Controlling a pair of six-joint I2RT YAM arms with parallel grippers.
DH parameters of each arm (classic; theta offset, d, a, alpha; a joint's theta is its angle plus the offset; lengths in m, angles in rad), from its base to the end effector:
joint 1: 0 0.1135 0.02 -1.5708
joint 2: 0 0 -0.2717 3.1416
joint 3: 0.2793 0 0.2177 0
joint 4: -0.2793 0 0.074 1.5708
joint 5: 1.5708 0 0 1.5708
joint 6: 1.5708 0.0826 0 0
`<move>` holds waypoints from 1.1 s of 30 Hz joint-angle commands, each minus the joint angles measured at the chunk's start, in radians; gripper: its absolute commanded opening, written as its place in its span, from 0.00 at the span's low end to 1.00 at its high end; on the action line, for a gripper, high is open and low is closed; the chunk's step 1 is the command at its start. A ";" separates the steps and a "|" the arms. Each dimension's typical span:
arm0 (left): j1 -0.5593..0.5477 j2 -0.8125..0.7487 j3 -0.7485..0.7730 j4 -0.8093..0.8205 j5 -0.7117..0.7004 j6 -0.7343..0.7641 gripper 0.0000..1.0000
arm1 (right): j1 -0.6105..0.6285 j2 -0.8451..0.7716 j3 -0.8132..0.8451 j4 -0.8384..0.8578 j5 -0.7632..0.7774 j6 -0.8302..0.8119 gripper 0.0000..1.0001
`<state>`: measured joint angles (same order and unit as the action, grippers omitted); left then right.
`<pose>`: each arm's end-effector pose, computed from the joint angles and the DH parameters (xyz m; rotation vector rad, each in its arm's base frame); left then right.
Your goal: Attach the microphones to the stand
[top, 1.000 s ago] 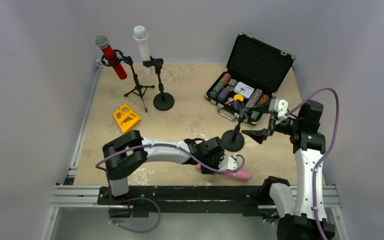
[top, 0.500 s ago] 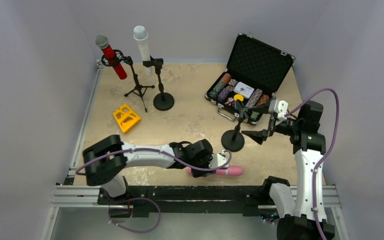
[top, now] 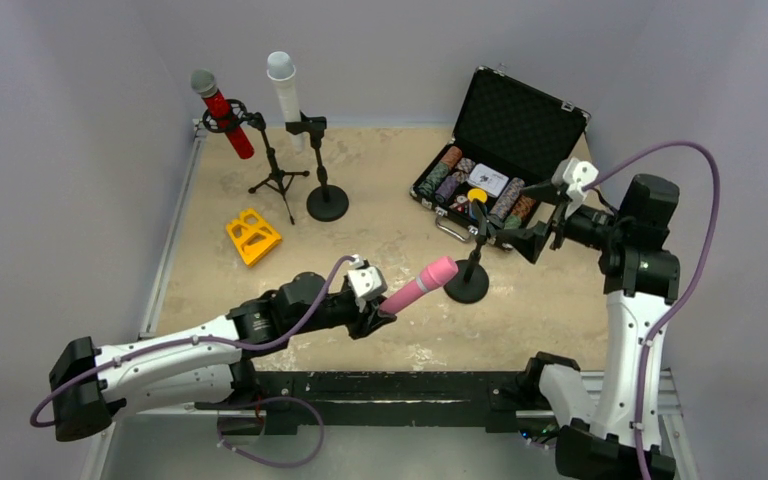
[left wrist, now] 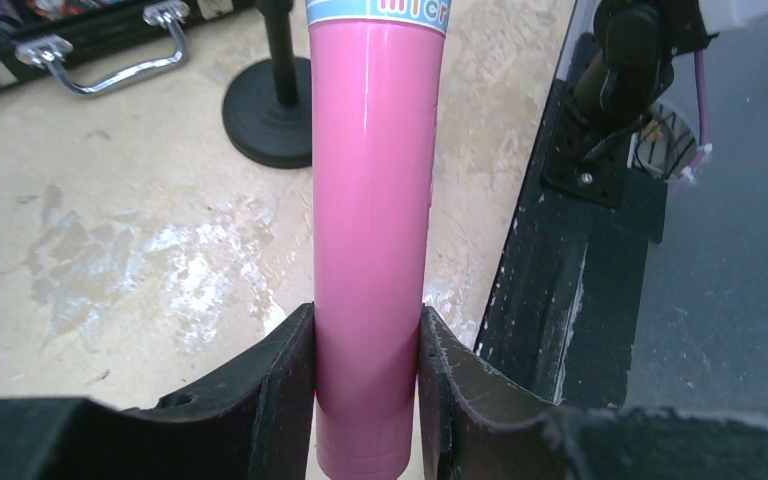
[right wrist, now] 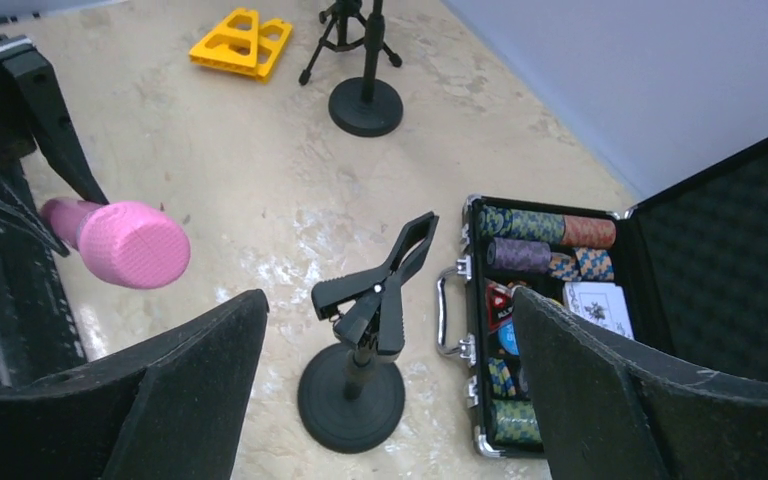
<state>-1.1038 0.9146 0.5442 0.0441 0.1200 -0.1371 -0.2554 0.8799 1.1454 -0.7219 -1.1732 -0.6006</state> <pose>0.0897 -0.1998 0.2590 1.0108 1.7395 -0.9365 0.1433 0.0413 0.3890 -0.9516 1.5004 0.5681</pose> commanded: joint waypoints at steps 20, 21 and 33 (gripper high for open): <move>0.013 -0.433 -0.139 -0.042 -0.241 -0.011 0.00 | 0.514 0.325 0.337 -0.217 0.824 0.272 0.59; 0.013 -0.436 -0.144 -0.043 -0.243 -0.014 0.00 | 0.520 0.338 0.341 -0.224 0.829 0.269 0.54; 0.013 -0.494 -0.151 -0.120 -0.283 -0.001 0.00 | 0.685 0.507 0.550 -0.439 0.614 -0.075 0.02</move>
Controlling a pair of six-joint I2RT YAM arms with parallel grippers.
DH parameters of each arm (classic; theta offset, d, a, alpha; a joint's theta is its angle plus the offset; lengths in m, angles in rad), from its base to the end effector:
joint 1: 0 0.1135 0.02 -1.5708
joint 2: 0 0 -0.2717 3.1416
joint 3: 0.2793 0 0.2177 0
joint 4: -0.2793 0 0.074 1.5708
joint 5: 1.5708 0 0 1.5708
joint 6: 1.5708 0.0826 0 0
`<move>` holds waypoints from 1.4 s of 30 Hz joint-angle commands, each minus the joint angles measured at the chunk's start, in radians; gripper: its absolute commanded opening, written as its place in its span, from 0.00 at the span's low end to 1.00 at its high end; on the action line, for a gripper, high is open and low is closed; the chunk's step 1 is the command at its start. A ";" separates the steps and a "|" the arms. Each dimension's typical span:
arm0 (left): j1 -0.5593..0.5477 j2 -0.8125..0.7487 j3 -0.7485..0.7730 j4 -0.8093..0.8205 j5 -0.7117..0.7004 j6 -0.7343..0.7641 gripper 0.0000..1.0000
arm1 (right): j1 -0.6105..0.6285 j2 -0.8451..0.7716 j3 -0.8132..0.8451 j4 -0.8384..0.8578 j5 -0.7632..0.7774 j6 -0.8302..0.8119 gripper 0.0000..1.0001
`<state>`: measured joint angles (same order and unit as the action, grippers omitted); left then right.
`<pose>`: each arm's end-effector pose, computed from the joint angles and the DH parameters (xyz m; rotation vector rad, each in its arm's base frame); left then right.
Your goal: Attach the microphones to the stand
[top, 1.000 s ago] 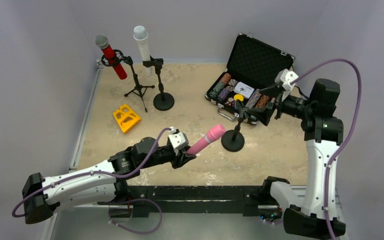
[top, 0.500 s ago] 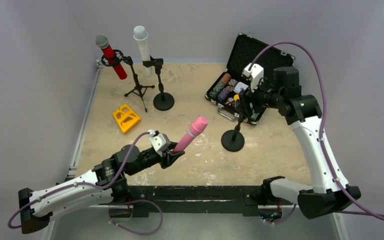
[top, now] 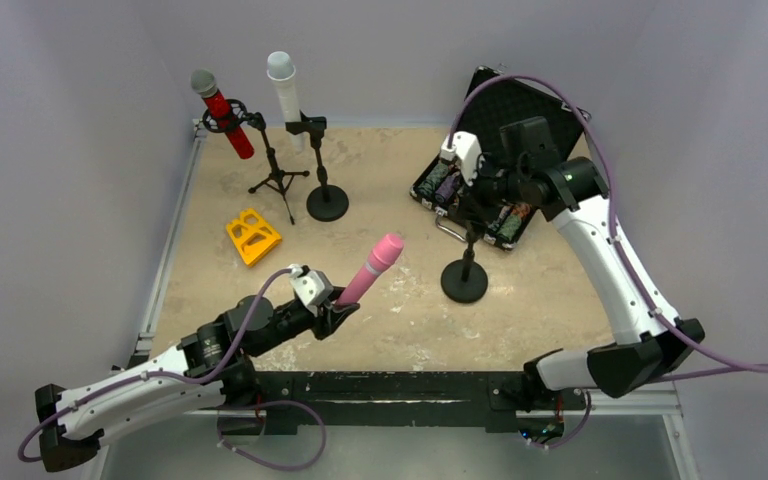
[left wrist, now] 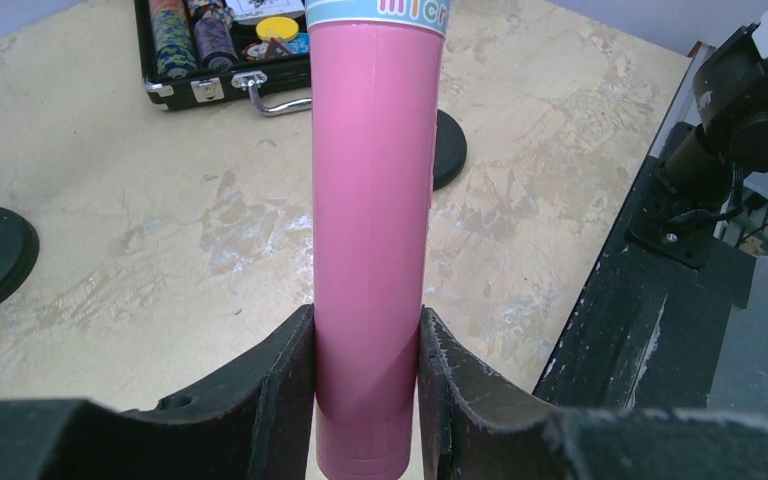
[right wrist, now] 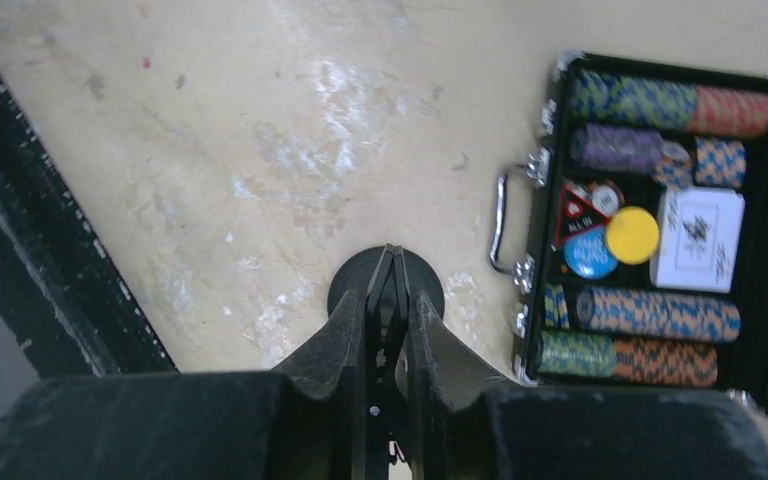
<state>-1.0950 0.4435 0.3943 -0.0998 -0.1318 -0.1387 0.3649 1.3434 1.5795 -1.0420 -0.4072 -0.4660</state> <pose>0.0741 -0.1201 0.2566 0.7302 1.6290 -0.7918 0.2237 0.1205 0.3774 -1.1156 2.0503 0.4324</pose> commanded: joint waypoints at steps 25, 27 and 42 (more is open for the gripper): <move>0.004 -0.082 -0.030 0.130 -0.084 -0.035 0.00 | 0.138 0.162 0.178 -0.052 -0.417 -0.352 0.33; 0.004 -0.077 -0.029 0.143 -0.082 -0.038 0.00 | 0.138 0.155 0.190 -0.053 -0.423 -0.334 0.44; 0.004 -0.066 -0.031 0.226 -0.052 -0.026 0.00 | 0.045 -0.100 0.132 -0.072 -0.504 -0.315 0.80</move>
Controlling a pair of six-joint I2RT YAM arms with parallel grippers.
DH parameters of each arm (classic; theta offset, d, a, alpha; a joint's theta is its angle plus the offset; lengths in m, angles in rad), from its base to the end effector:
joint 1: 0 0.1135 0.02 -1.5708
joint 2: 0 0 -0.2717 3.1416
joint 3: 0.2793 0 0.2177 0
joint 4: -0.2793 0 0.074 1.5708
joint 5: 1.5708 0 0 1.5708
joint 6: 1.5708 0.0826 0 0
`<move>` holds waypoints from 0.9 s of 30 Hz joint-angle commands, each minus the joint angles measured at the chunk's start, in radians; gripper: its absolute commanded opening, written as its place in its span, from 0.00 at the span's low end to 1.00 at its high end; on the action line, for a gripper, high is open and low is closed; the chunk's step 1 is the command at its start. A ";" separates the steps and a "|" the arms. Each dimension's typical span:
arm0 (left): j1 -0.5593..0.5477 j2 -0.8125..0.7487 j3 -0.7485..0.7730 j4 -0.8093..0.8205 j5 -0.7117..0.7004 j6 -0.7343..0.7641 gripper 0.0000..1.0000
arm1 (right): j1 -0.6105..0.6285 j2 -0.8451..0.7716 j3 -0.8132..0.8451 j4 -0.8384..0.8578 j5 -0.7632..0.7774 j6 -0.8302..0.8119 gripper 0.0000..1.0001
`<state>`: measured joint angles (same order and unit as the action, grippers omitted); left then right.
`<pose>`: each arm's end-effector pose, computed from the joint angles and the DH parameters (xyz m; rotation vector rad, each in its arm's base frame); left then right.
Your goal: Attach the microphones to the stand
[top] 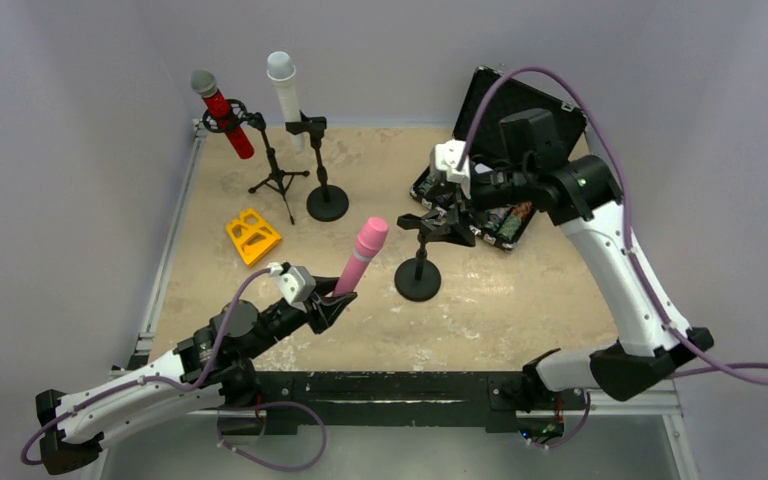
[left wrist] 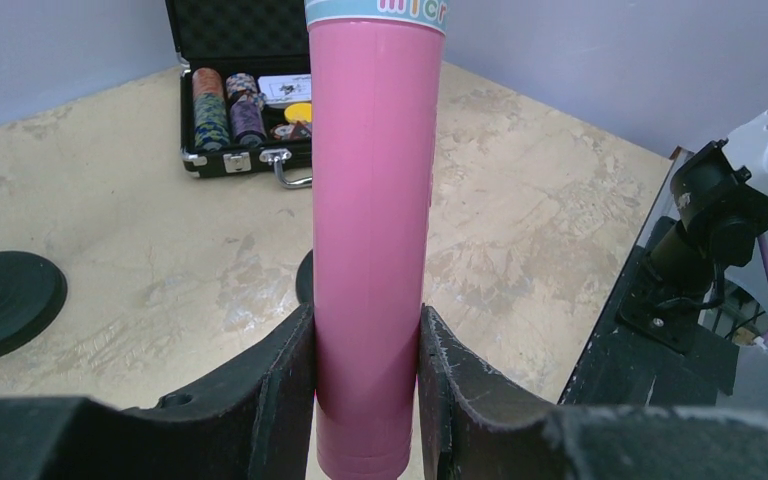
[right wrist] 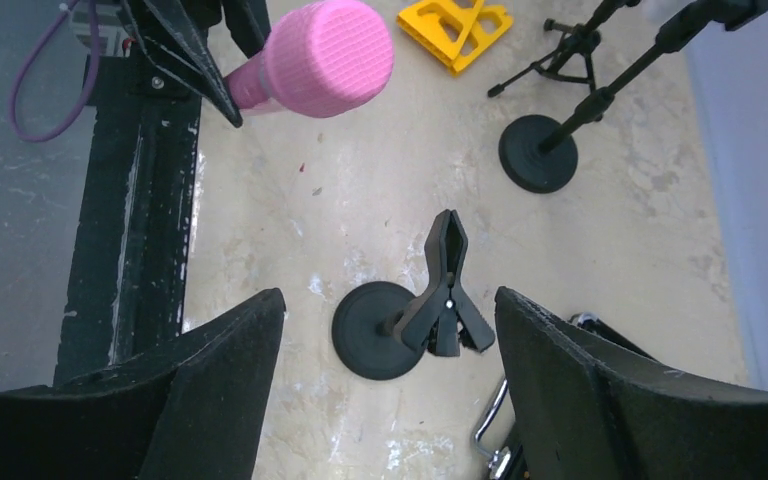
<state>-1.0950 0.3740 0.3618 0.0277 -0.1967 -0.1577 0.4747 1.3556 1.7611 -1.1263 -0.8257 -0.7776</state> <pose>0.0748 -0.1100 0.2726 0.5828 1.5082 -0.8292 0.1753 0.1583 0.4308 -1.5557 1.4462 0.7599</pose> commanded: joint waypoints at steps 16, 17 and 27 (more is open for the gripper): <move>0.004 0.014 -0.001 0.151 0.016 0.024 0.00 | -0.354 -0.469 -0.556 0.355 -0.421 0.134 0.97; 0.004 0.013 -0.002 0.150 0.016 0.024 0.00 | -0.360 -0.473 -0.566 0.363 -0.429 0.139 0.97; 0.004 0.007 -0.003 0.147 0.019 0.026 0.00 | -0.380 -0.483 -0.602 0.391 -0.435 0.147 0.97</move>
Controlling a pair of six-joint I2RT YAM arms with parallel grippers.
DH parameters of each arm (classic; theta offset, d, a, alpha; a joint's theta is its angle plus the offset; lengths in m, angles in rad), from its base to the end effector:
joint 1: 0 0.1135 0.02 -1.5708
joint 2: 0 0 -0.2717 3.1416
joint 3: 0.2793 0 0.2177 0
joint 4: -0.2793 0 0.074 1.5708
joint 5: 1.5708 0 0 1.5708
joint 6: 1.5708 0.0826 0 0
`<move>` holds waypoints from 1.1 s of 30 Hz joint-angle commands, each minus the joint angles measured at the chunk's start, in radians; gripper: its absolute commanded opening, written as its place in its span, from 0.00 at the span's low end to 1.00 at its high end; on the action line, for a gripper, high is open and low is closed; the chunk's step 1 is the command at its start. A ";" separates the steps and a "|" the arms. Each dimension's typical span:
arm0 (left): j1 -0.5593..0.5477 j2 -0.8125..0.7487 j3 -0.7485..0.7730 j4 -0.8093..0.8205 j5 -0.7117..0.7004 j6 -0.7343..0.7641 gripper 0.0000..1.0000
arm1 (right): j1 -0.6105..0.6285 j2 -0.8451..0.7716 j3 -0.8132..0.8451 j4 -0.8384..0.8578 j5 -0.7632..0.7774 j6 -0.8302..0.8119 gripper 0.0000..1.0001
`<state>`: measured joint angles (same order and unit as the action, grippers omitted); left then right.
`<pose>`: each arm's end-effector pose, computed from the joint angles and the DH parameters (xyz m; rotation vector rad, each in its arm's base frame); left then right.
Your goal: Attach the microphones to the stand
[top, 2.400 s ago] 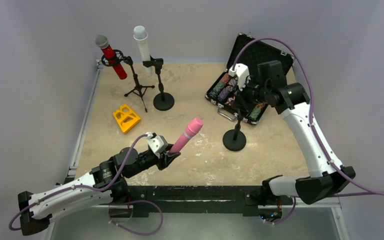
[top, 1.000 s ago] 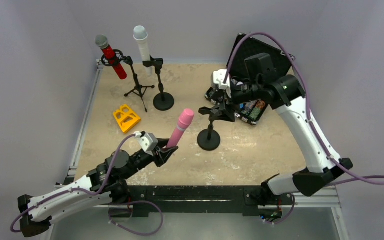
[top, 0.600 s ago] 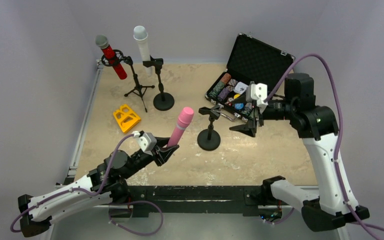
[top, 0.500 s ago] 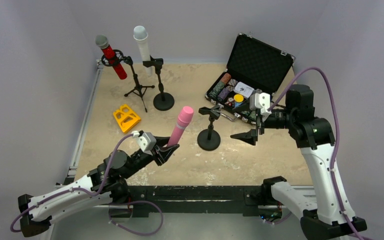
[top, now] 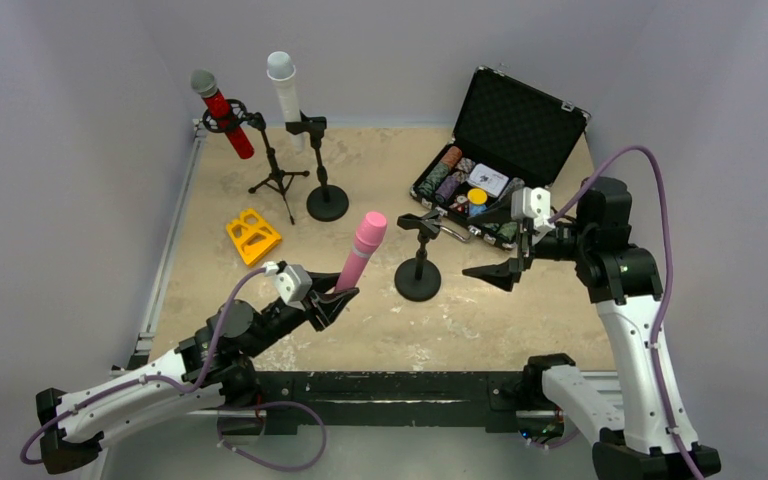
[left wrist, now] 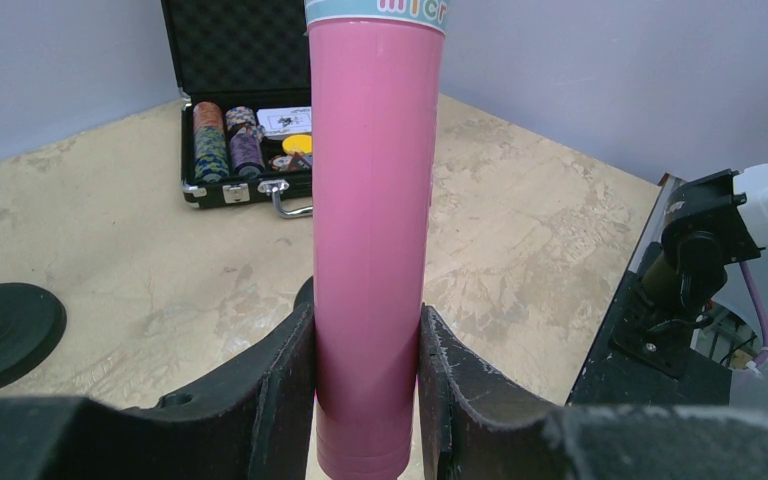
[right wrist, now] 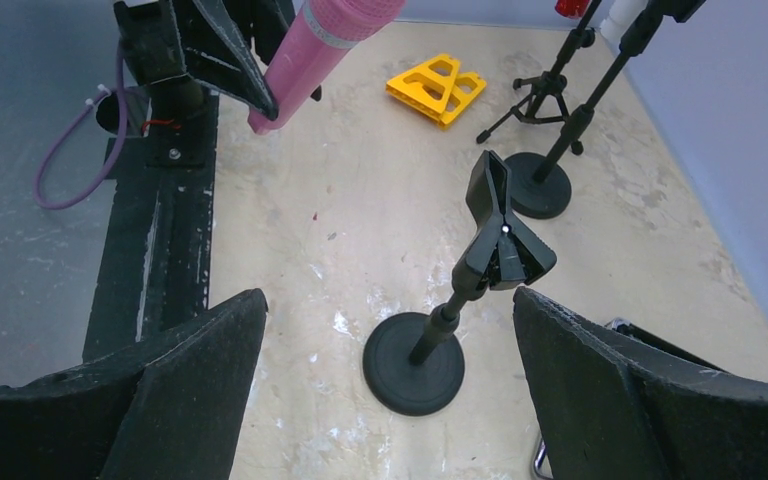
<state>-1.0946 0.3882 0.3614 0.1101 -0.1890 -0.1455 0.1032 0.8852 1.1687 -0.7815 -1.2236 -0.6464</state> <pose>0.0752 -0.1119 0.2836 0.5631 1.4437 -0.8547 0.1132 0.0898 0.3912 -1.2640 1.3036 0.8654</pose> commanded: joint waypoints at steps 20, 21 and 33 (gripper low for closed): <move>0.004 0.014 -0.012 0.094 0.010 0.023 0.00 | -0.012 -0.008 -0.047 0.038 -0.062 -0.047 0.97; 0.004 0.015 -0.013 0.095 0.010 0.023 0.00 | -0.013 -0.007 -0.047 0.037 -0.061 -0.048 0.97; 0.004 0.020 -0.020 0.107 0.011 0.023 0.00 | -0.011 -0.003 -0.058 0.038 -0.050 -0.059 0.97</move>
<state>-1.0946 0.4065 0.3454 0.1413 -0.1871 -0.1375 0.0952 0.8833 1.1194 -0.7582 -1.2522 -0.6895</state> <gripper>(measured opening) 0.406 0.965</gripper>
